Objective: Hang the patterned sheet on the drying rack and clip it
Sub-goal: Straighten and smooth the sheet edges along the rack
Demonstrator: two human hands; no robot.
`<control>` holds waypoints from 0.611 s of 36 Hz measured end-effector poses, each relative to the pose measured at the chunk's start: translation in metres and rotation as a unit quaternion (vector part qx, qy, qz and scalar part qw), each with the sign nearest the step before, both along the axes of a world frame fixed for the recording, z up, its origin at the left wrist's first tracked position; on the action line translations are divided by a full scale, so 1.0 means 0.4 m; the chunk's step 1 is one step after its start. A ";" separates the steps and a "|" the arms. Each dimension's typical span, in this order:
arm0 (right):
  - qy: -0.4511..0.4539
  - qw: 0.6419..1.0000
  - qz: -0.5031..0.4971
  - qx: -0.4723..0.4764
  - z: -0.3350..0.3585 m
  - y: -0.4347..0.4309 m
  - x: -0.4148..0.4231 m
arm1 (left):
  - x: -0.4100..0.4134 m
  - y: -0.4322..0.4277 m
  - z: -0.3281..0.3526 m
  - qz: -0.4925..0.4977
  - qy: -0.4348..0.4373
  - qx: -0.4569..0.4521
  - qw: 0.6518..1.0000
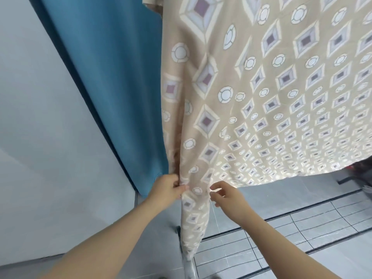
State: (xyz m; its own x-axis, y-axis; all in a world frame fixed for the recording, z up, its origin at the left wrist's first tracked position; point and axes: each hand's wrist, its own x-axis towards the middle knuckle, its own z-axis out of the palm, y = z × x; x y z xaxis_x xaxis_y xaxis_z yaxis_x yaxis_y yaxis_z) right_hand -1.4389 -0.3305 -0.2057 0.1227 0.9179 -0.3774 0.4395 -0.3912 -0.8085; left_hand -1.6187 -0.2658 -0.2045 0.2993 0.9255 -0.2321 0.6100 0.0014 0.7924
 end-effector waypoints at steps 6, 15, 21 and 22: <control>-0.019 1.000 0.003 -0.008 -0.009 -0.004 -0.006 | -0.089 0.075 0.030 0.128 0.012 0.106 0.986; 0.005 1.000 0.002 -0.023 -0.014 -0.022 -0.008 | -0.014 0.071 0.024 0.179 0.021 -0.013 0.984; 0.010 0.999 -0.012 -0.044 -0.034 -0.038 0.007 | 0.033 -0.027 -0.024 0.168 -0.071 -0.072 0.981; 0.009 0.999 -0.017 -0.046 -0.038 -0.041 0.009 | 0.038 -0.040 -0.036 0.164 -0.079 -0.087 0.979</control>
State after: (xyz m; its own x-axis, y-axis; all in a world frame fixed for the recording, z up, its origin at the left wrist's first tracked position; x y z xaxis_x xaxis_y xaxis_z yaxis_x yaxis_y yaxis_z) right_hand -1.4351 -0.3469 -0.2209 0.1457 0.8744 -0.4629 0.4101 -0.4792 -0.7760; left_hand -1.6036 -0.2819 -0.2190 0.0364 0.9287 -0.3690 0.4243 0.3200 0.8471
